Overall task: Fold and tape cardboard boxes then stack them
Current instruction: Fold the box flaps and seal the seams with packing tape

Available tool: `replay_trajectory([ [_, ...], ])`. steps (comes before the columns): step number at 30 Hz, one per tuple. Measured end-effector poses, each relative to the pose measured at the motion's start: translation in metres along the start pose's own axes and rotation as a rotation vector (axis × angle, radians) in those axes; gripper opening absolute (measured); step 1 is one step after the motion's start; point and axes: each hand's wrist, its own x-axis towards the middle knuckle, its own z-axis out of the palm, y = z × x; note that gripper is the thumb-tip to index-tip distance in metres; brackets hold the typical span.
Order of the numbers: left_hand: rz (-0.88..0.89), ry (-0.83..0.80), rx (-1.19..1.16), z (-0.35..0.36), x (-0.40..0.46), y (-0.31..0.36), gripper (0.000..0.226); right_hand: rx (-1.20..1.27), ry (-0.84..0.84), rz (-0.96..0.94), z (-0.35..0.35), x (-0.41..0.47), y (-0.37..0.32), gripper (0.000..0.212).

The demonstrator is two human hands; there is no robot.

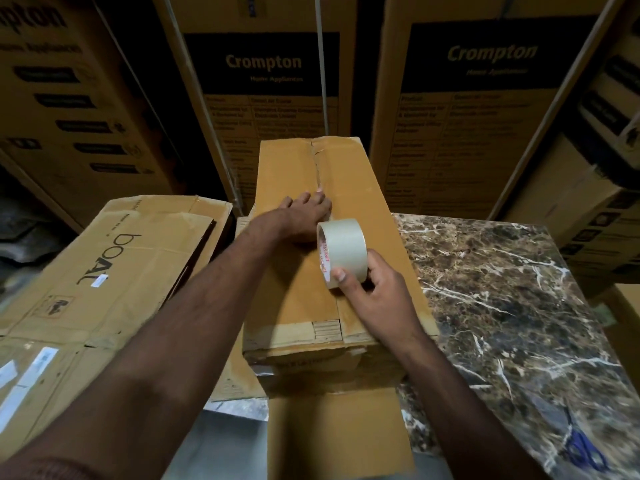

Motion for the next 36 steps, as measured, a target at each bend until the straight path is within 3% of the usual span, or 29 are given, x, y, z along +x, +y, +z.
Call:
replay_trajectory([
  [5, -0.028, 0.146, 0.026, 0.007, -0.002, 0.003, 0.076, -0.008, -0.002, 0.000, 0.000, 0.004, -0.006, 0.044],
  [13, 0.009, 0.417, -0.115, 0.016, -0.027, 0.010, 0.064, 0.111, 0.115, 0.021, 0.013, -0.036, -0.005, 0.040],
  [15, 0.004, 0.379, -0.137, 0.016, -0.033, 0.009, 0.064, 0.032, 0.076, -0.027, 0.013, -0.037, -0.006, 0.044],
  [18, 0.026, 0.143, -0.088, 0.016, -0.037, 0.005, 0.079, 0.014, 0.052, -0.044, 0.010, -0.039, -0.006, 0.047],
  [20, -0.014, 0.074, -0.032, 0.020, -0.039, 0.007, 0.085, -0.004, 0.053, -0.028, 0.008, -0.040, -0.006, 0.044],
  [25, -0.073, 0.195, -0.064, 0.032, -0.056, 0.016, 0.075, 0.004, 0.082, 0.001, 0.012, -0.047, -0.011, 0.044],
  [30, -0.094, 0.444, -0.114, 0.029, -0.075, 0.037, 0.050, 0.042, 0.168, -0.040, 0.004, -0.071, -0.015, 0.046],
  [33, -0.115, 0.391, -0.174, 0.029, -0.083, 0.049, 0.037, 0.047, 0.162, 0.004, 0.004, -0.068, -0.018, 0.050],
  [36, -0.124, 0.256, -0.209, 0.023, -0.093, 0.050, 0.045, 0.013, 0.125, 0.003, 0.001, -0.070, -0.015, 0.056],
])
